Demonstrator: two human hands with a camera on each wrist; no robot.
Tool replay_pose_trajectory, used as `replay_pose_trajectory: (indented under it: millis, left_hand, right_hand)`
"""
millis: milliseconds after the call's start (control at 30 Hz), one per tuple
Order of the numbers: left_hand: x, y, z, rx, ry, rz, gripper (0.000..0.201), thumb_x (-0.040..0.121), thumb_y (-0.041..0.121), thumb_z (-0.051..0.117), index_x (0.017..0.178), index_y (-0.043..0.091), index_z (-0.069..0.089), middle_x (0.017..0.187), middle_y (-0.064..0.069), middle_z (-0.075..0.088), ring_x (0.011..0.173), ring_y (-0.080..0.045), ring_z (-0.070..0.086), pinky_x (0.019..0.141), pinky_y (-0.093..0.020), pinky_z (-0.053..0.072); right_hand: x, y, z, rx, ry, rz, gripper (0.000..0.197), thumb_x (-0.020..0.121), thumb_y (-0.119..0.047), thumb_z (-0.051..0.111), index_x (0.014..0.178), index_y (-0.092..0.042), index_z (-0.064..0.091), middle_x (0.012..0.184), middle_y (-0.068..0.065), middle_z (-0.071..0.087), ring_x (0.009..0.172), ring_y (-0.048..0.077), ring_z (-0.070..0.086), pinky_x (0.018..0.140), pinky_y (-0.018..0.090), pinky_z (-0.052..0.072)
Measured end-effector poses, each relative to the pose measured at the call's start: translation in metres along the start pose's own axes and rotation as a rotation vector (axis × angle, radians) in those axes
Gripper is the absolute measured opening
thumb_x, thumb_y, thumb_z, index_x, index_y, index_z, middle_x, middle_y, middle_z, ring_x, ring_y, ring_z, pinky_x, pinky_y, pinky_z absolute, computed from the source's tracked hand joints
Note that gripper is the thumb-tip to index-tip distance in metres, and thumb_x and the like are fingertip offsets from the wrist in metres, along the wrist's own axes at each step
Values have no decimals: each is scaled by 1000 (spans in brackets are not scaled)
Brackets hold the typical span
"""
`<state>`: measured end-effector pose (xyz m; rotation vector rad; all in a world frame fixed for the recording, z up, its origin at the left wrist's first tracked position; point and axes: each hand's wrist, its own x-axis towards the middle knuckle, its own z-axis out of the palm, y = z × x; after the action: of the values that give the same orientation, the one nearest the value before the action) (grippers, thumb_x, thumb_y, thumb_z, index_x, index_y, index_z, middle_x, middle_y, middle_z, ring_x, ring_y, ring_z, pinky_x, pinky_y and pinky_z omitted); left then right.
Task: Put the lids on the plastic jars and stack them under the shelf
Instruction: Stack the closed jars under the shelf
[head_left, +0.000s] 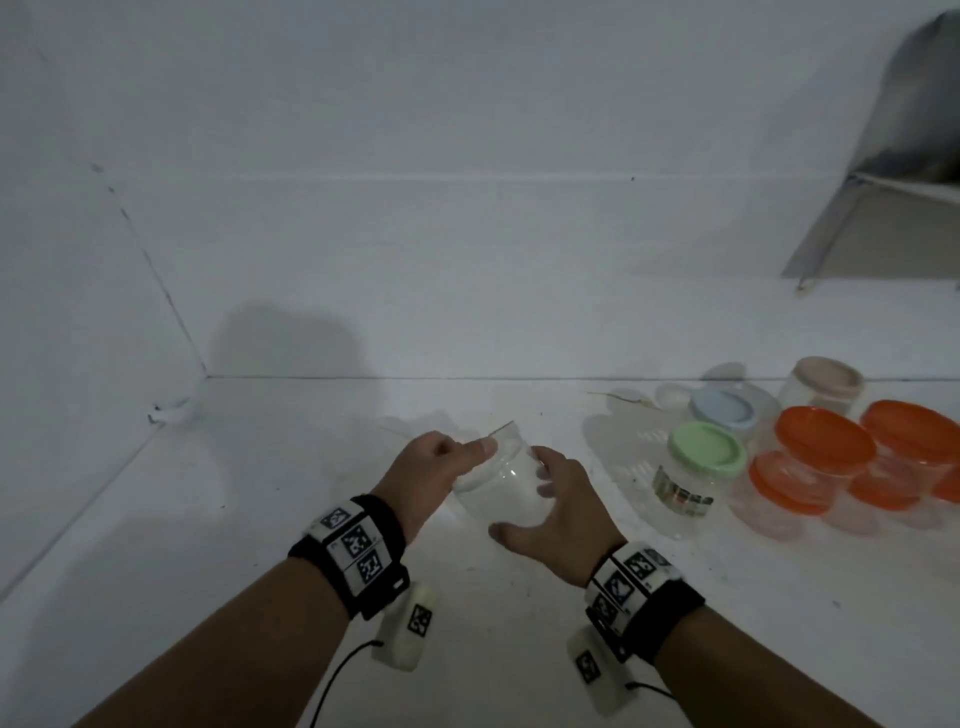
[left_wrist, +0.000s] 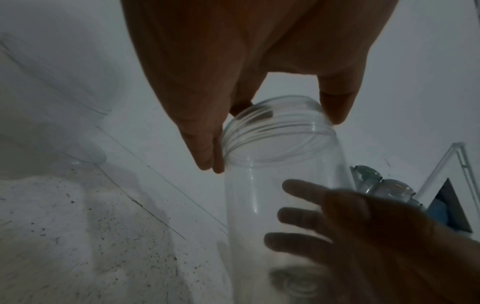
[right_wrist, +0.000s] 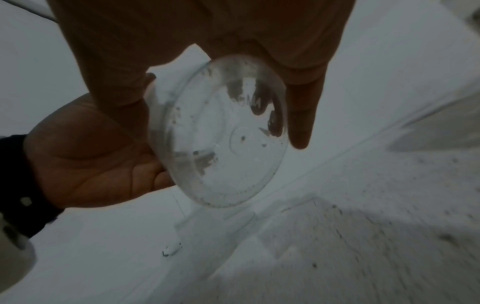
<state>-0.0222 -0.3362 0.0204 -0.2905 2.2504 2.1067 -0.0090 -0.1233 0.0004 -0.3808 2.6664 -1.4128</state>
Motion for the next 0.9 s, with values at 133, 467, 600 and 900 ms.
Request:
replay_pose_trajectory:
  millis: [133,467,600,900]
  left_hand:
    - [-7,10,-5,-22,-111,-51,59,59,56,91,84,17,55,85,-5,57,87,-24,60,84,-43,51]
    - [-13,22,-13,-86,-348,-161,68,68,64,73,120,19,67,101,-4,69,91,-21,67,89,-41,55]
    - [-15,24,-4,-149,-308,-230,88,57,63,77,125,12,57,114,-20,63,98,-33,67,76,-43,58]
    - [-16,29,-14,-236,-334,-123,82,64,49,89,132,13,61,133,-25,63,103,-34,72,91,-49,60]
  right_hand:
    - [-1,-22,-14,-35,44,-58,104,62,-58,92,147,-44,34,131,-16,46,114,3,52,85,13,42]
    - [-4,-39,-33,-111,73,-244,96,57,-58,95,140,-39,51,133,-24,44,116,-13,47,86,2,38]
    - [-5,-37,-36,-41,89,-225,92,59,-61,91,137,-45,44,137,-23,44,123,-7,48,91,7,41]
    - [-8,-23,-44,483,-35,50,53,88,-58,73,135,-51,49,135,4,60,111,27,70,87,51,63]
